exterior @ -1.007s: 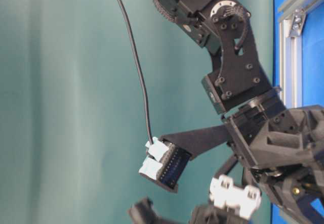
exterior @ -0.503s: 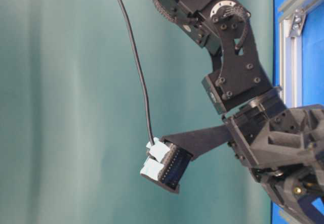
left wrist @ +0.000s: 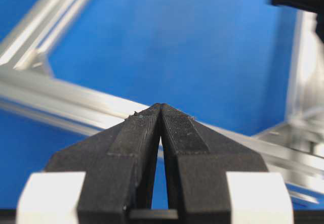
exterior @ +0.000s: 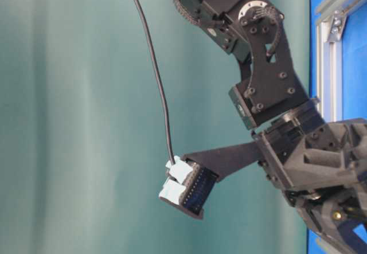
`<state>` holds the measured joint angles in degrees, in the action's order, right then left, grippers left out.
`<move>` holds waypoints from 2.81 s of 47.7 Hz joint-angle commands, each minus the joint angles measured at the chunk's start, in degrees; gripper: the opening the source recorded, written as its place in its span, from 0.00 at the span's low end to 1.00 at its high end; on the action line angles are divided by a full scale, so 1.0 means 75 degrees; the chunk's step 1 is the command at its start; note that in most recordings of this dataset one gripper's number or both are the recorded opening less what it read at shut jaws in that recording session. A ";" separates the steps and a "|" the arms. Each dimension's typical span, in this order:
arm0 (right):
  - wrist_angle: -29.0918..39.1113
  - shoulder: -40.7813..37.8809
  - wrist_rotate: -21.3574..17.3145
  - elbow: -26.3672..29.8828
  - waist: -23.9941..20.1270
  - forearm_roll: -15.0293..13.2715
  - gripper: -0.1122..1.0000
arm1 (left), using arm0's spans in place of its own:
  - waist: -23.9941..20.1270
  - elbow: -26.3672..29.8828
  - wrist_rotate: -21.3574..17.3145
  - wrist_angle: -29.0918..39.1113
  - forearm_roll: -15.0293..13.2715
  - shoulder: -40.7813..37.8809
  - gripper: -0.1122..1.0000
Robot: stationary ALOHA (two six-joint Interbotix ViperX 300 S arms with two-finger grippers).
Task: Insert the wire through the string loop located on the left side.
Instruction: 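Move the left gripper open toward the plug emerging from the loop, then close the left gripper on the plug beyond the loop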
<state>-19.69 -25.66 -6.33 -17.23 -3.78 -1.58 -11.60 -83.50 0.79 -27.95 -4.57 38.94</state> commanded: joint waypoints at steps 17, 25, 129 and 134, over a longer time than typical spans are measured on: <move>-0.0047 0.0176 0.0012 0.0105 0.0012 0.0000 0.10 | 0.3082 0.0035 0.0012 0.0047 0.0035 0.0750 0.10; -0.0059 0.0176 0.0012 0.0105 0.0012 -0.0012 0.10 | 0.3199 0.0035 -0.0012 0.0047 0.0035 0.0703 0.10; -0.0023 0.0176 -0.0012 0.0070 0.0023 0.0000 0.10 | 0.2414 0.1277 -0.0094 -0.1441 0.0035 -0.4102 0.91; -0.0023 0.0176 -0.0012 0.0070 0.0023 -0.0012 0.10 | 0.2414 0.1289 -0.0094 -0.1441 0.0035 -0.4102 0.91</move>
<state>-19.69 -25.58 -6.33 -17.23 -3.69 -1.58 6.68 -74.53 0.00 -38.23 -4.39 7.82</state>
